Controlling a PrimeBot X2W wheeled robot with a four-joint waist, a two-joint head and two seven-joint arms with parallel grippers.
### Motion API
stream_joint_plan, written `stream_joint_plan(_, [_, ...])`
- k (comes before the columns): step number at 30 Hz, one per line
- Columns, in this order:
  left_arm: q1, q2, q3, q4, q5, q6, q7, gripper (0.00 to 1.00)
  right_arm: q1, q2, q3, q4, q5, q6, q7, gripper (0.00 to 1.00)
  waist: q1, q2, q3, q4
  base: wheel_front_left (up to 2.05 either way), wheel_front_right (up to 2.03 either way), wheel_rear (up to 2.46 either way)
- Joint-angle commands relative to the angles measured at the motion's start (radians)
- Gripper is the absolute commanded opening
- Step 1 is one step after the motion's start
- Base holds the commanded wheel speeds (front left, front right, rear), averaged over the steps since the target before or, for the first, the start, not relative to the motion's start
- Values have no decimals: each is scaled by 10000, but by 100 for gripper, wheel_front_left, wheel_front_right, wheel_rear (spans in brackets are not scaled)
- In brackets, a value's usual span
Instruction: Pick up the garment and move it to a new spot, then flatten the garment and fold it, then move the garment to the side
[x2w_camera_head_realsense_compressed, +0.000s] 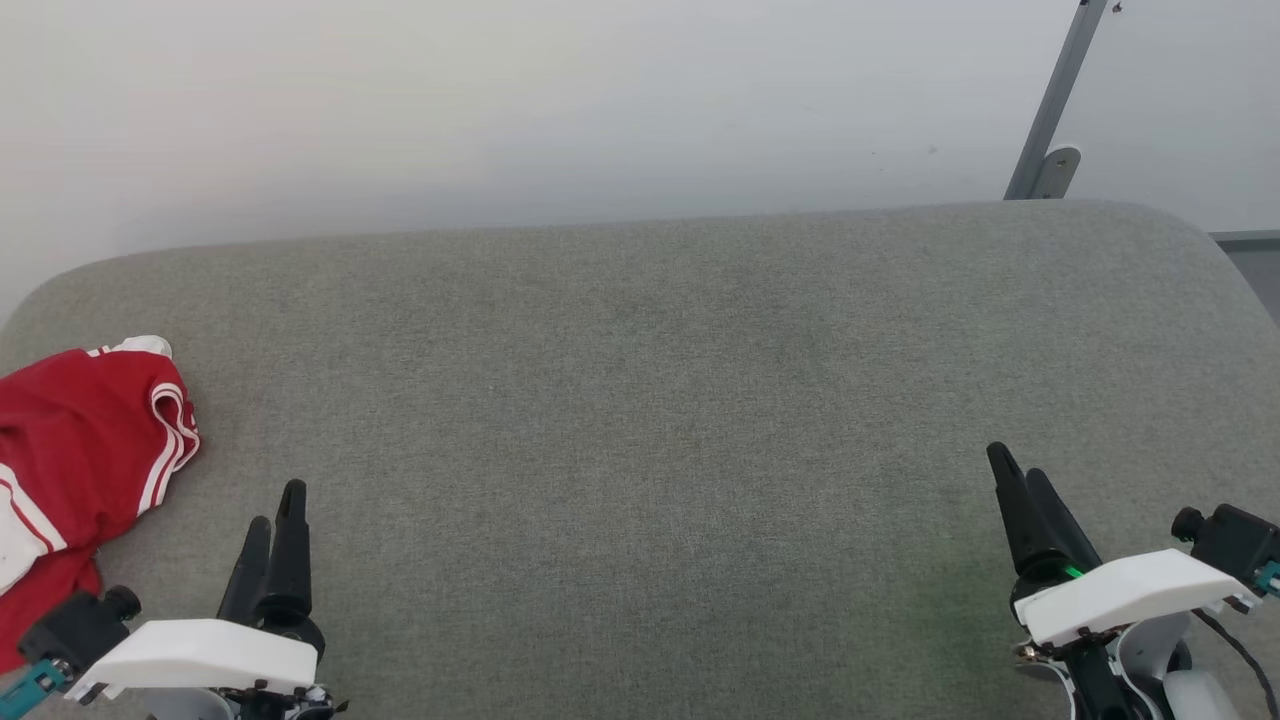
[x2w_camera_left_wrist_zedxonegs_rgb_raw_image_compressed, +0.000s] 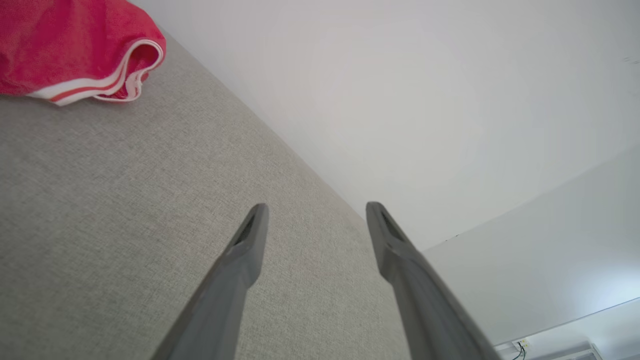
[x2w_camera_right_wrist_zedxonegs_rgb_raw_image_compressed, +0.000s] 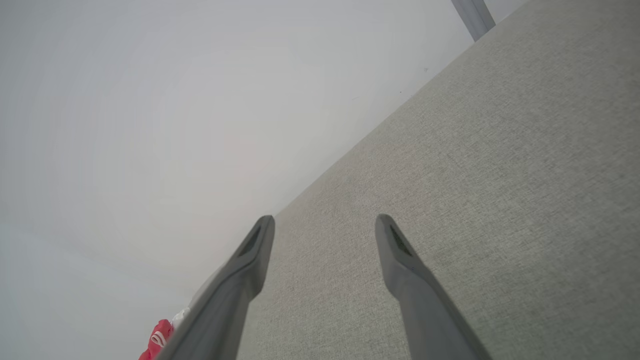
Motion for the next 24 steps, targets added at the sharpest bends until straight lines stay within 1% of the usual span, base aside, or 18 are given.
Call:
stream_joint_plan(1, [-14, 121, -13, -192, 340, -92, -124, 100, -240, -94, 20, -156, -312, 0, -98, 100, 0, 0, -3, 1, 0, 0, 0])
stream_joint_plan(24, [226, 323, -50, -348, 2553, -337, -796, 100, -239, -184, 75, -375, -2425, 0, -431, 100, 0, 0, -61, -11, 0, 0, 0])
